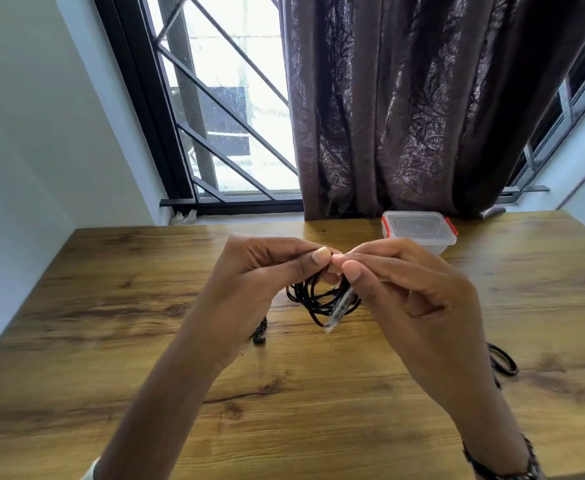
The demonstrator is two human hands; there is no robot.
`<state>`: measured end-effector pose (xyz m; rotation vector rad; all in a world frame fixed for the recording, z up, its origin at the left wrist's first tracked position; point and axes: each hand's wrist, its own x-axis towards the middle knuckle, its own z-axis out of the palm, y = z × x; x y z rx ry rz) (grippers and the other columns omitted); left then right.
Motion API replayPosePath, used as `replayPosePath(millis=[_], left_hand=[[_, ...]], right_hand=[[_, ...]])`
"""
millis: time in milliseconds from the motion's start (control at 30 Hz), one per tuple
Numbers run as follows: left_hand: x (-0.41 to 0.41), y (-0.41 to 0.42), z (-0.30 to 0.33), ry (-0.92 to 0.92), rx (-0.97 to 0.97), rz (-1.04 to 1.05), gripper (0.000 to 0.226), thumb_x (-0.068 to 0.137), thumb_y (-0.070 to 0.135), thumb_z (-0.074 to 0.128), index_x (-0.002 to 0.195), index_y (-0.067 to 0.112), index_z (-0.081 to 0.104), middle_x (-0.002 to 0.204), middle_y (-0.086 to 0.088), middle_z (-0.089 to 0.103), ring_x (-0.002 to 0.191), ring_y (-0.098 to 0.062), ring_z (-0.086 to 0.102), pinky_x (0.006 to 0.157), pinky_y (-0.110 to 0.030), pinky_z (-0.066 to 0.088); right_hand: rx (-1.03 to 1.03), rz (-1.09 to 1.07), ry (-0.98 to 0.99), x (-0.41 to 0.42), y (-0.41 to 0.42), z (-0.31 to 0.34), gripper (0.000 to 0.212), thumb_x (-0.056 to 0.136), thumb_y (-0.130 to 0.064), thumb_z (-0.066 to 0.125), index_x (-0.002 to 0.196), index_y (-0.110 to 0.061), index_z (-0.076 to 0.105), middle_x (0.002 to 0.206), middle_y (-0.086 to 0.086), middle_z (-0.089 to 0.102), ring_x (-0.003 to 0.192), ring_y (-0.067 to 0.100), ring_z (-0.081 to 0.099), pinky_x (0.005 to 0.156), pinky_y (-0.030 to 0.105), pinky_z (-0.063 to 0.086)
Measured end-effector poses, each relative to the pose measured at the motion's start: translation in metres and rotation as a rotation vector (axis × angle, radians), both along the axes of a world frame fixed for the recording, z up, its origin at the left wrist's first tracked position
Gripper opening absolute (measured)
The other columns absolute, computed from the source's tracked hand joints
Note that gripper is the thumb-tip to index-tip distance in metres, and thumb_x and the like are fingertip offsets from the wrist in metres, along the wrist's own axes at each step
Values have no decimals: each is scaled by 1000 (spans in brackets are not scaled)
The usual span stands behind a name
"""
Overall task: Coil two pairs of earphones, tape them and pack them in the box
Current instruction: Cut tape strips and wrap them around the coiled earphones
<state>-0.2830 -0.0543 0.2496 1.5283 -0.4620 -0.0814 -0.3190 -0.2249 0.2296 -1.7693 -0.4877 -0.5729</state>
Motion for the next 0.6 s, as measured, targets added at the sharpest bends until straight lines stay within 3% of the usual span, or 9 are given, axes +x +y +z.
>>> replayPosePath(millis=[200, 333, 500, 600], left_hand=[[-1, -3, 1, -27, -5, 7, 15, 82, 9, 62, 85, 3, 76, 79, -9, 75, 78, -17, 69, 73, -17, 52], [-1, -4, 1, -41, -14, 17, 16, 80, 11, 63, 85, 2, 76, 81, -12, 75, 82, -32, 68, 76, -24, 54], [-1, -6, 2, -62, -6, 21, 17, 79, 12, 63, 87, 4, 75, 81, -20, 73, 83, -41, 64, 76, -34, 54], [0, -5, 1, -59, 28, 28, 18, 79, 16, 63, 87, 5, 76, 81, -19, 73, 83, -40, 65, 79, -42, 54]], right_hand=[[47, -48, 3, 0, 3, 3, 17, 79, -4, 74, 95, -7, 75, 93, 3, 71, 83, 13, 72, 73, 20, 58], [-1, -119, -40, -2, 5, 6, 17, 77, -3, 77, 93, -6, 75, 90, 1, 72, 80, 11, 72, 72, 18, 57], [-268, -343, -193, -1, 8, 5, 18, 77, -5, 81, 94, -8, 76, 88, -3, 72, 79, 4, 67, 73, 11, 51], [-364, -403, -283, 3, 8, 0, 14, 81, -8, 77, 94, -4, 76, 88, 1, 71, 77, 7, 66, 72, 14, 52]])
